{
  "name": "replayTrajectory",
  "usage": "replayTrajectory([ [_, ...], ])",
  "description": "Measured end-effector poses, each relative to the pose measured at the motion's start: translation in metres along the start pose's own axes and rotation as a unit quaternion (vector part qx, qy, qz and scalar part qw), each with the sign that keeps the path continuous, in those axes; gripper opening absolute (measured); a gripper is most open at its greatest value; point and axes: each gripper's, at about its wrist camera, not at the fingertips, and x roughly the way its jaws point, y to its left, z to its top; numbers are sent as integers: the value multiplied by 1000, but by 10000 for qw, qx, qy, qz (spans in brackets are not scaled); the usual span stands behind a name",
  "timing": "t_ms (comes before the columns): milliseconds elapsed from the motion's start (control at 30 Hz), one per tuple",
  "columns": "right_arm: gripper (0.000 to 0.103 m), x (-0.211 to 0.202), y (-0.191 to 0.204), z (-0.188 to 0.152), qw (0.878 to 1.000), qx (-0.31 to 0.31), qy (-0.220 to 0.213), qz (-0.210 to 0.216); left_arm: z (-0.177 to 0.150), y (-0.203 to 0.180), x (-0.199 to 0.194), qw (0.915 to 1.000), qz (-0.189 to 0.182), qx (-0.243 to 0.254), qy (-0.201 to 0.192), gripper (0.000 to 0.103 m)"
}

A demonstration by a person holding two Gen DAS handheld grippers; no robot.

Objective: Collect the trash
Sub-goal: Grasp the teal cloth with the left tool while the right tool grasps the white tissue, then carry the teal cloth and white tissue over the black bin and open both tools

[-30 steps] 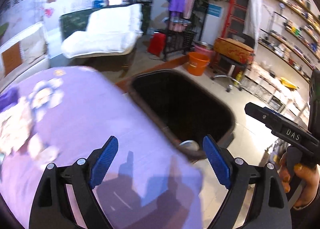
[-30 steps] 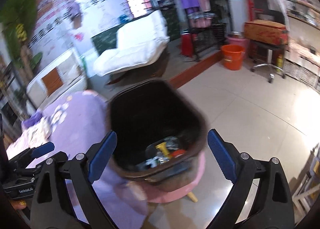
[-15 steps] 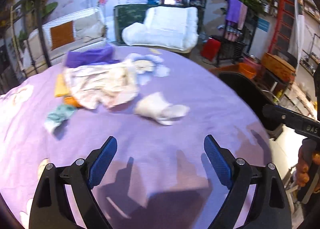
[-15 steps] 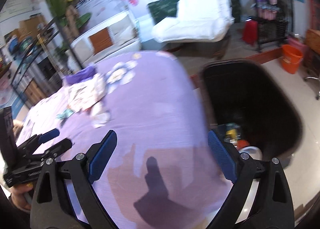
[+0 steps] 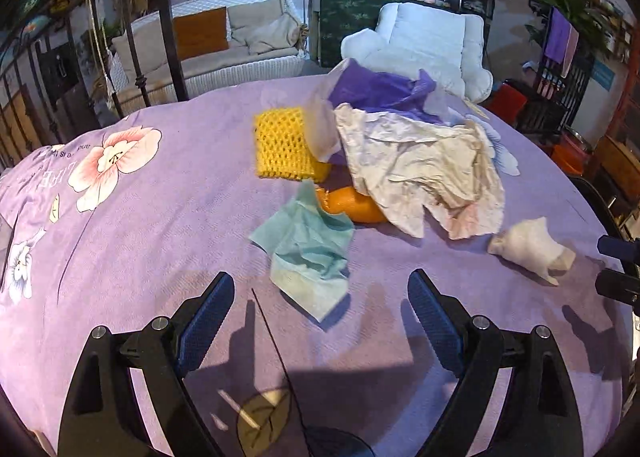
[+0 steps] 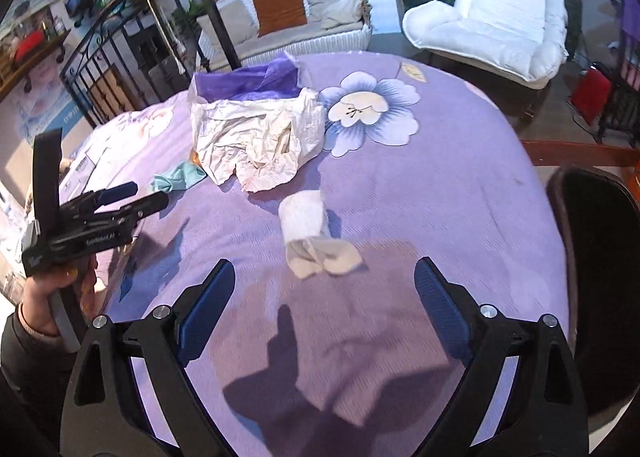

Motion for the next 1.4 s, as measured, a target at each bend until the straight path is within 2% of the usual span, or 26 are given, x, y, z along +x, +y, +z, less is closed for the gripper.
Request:
replayTrajectory([
  [67, 84, 18, 4, 12, 9997, -82, 211, 10, 7, 5, 13, 9999, -49, -41, 87, 85],
  [133, 77, 34, 6, 15, 9990, -150, 411, -7, 12, 9, 23, 9998, -58, -116, 178, 80],
  [200, 73, 49, 9, 18, 9979, -240, 597, -24, 14, 13, 29, 9995, -95, -196, 238, 67],
  [267, 66, 60, 12, 19, 9970, -307, 713, -55, 16, 16, 33, 9992, -119, -265, 289, 59],
  [333, 46, 65, 14, 20, 9964, -361, 760, -41, 17, 16, 31, 9994, -90, -259, 231, 49],
  [367, 40, 66, 15, 19, 9963, -377, 768, -27, 17, 15, 30, 9994, -87, -247, 218, 38],
  [400, 29, 67, 16, 18, 9962, -378, 783, -10, 16, 14, 29, 9994, -86, -255, 207, 25],
  [467, 24, 64, 17, 17, 9965, -399, 738, -32, 13, 12, 25, 9990, -204, -330, 224, 13],
  [600, 20, 48, 18, 11, 9974, -399, 596, 57, 6, 8, 13, 9990, -227, -358, 124, 11],
  [867, 19, 14, 14, -6, 9996, -72, 222, 129, -14, 0, -26, 9984, -310, -434, -163, 11],
  [1033, 20, -7, 7, -18, 9999, 102, -23, 124, -26, -14, -49, 9984, -268, -311, -388, 11],
  [1400, 20, -55, -22, -46, 9964, 582, -613, -60, -45, -62, -74, 9955, -758, -212, -523, 11],
])
